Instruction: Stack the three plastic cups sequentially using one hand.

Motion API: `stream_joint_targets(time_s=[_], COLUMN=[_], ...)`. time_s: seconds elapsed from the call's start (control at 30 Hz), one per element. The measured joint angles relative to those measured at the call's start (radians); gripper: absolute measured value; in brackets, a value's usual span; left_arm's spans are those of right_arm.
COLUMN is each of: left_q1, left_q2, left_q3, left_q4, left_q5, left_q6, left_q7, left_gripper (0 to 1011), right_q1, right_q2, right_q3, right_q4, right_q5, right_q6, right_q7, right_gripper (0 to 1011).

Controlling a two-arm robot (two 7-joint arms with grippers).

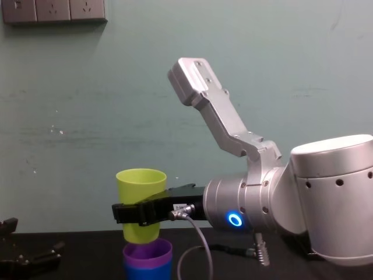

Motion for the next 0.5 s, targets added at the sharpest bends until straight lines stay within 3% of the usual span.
stream_joint_targets(time_s=[0.5], left_q1=[0.0], left_q2=[0.0], left_q3=[0.0], left_q4=[0.0], left_q5=[0.0], left_q6=[0.0], left_q7=[0.0], left_gripper=[1000], right_q1=[0.013], right_q2=[0.002], right_q3=[-0.012], right_q4=[0.046], right_q5=[0.024], right_q6=[-0.009], right_q7=[-0.004], right_gripper=[717])
